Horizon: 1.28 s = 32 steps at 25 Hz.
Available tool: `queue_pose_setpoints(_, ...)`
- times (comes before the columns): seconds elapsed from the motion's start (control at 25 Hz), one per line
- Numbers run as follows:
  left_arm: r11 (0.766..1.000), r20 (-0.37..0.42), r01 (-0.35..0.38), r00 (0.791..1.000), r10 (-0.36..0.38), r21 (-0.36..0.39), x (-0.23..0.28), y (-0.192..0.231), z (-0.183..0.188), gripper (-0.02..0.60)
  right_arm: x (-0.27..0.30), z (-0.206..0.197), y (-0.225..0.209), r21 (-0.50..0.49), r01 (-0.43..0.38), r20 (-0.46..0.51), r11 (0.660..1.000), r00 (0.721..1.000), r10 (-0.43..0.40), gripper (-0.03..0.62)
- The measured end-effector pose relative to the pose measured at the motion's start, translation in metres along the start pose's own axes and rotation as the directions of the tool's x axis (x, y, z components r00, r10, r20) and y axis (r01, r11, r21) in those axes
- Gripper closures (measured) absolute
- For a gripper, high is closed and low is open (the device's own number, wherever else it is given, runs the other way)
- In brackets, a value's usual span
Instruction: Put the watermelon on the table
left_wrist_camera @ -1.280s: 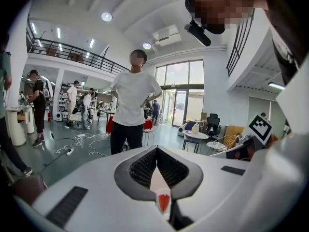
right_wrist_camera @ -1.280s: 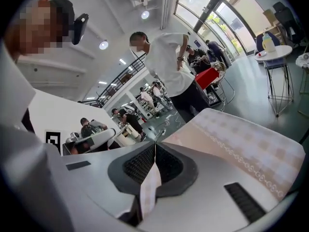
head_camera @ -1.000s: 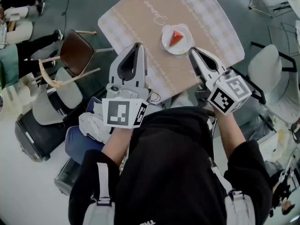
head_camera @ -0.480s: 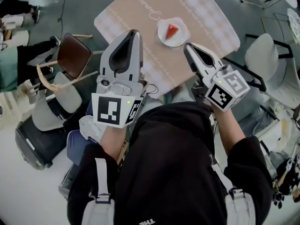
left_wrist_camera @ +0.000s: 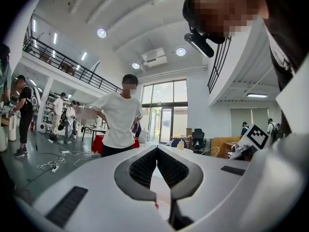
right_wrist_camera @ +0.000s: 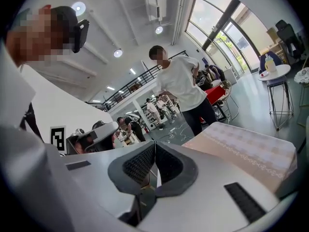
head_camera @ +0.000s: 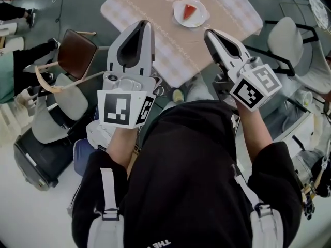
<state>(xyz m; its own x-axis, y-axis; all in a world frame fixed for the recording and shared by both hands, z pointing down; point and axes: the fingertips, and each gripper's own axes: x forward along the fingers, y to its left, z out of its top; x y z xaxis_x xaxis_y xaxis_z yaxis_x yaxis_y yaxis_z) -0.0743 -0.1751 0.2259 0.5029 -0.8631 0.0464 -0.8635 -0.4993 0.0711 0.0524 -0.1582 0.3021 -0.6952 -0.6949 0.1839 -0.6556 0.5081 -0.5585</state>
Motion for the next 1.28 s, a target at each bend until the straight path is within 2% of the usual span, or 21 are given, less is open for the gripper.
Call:
queue_pose_setpoints(0.32, 1.0, 0.022, -0.012, 1.0, 0.012, -0.001, -0.064, -0.005, 0.006, 0.571, -0.016, -0.015, 0.05, -0.02, -0.017, 0.02, 1.0, 1.0, 0.017, 0.576)
queue_pose_setpoints(0.52, 1.0, 0.034, -0.028, 0.999, 0.028, -0.007, -0.111, -0.021, 0.007, 0.571, -0.037, -0.027, 0.08, -0.04, -0.037, 0.028, 0.999, 0.999, 0.038, 0.576)
queue_pose_setpoints(0.76, 1.0, 0.043, -0.013, 0.999, 0.013, -0.003, -0.165, -0.049, 0.01, 0.571, -0.075, -0.048, 0.12, -0.077, -0.04, 0.038, 0.996, 0.998, 0.043, 0.576)
queue_pose_setpoints(1.0, 1.0, 0.03, -0.008, 1.0, 0.008, -0.001, -0.186, -0.073, 0.009, 0.571, -0.105, -0.056, 0.135, -0.087, -0.034, 0.033, 0.996, 0.999, 0.037, 0.576)
queue_pose_setpoints(1.28, 1.0, -0.005, -0.011, 1.0, 0.011, -0.02, -0.182, -0.104, 0.001, 0.571, -0.136, -0.057, 0.121, -0.096, -0.007, 0.003, 0.995, 1.0, 0.008, 0.579)
